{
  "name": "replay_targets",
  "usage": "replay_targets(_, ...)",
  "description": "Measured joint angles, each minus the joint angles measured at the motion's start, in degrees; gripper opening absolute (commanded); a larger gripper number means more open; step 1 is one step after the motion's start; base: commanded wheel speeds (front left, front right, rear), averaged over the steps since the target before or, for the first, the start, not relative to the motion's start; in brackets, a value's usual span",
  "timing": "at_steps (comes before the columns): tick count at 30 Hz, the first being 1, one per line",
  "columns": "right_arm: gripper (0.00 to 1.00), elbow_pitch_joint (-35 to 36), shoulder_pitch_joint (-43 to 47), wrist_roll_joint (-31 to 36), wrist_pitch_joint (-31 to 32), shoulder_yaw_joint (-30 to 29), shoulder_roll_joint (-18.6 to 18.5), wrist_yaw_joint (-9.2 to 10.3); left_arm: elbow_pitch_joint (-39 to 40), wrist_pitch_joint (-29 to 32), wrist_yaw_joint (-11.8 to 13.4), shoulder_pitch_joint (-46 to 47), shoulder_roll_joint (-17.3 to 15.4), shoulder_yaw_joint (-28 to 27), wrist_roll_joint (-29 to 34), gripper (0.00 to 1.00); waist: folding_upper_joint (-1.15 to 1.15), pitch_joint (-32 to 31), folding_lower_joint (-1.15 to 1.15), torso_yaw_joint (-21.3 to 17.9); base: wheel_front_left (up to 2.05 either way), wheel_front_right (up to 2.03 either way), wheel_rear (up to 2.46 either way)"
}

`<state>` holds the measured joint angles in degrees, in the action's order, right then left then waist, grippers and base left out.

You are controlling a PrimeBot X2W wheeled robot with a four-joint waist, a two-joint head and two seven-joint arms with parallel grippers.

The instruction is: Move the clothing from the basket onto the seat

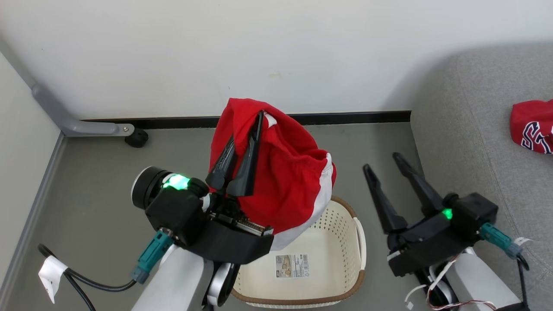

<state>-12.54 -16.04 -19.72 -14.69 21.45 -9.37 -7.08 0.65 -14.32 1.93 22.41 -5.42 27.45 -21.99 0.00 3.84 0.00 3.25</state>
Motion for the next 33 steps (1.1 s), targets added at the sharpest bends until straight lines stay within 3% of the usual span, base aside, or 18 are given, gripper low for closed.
replay_targets(7,1.00,4.27,-1.05,-3.76,0.00,8.27,-1.81,0.00,-0.02,0.00,-0.53,0.09,0.29,0.13,0.53,0.00,0.00,-0.03,0.00,0.17,0.00,0.00,0.00)
replay_targets(15,1.00,2.22,-2.97,-8.14,0.00,16.59,-5.02,0.00,0.37,0.00,-1.49,0.65,0.79,0.78,1.01,0.00,0.00,0.09,0.00,0.73,0.00,0.00,0.00)
replay_targets(24,1.00,-2.40,-5.97,-13.80,0.00,19.16,-6.21,0.00,0.66,0.00,-2.50,1.79,1.75,2.69,1.51,0.00,0.00,0.51,0.00,2.12,0.00,0.00,0.00)
replay_targets(33,1.00,-5.06,-13.12,-19.29,0.00,25.36,-5.91,0.00,0.65,0.00,-3.03,1.98,2.05,4.08,1.76,0.00,0.00,1.03,0.00,4.03,0.00,0.00,0.00)
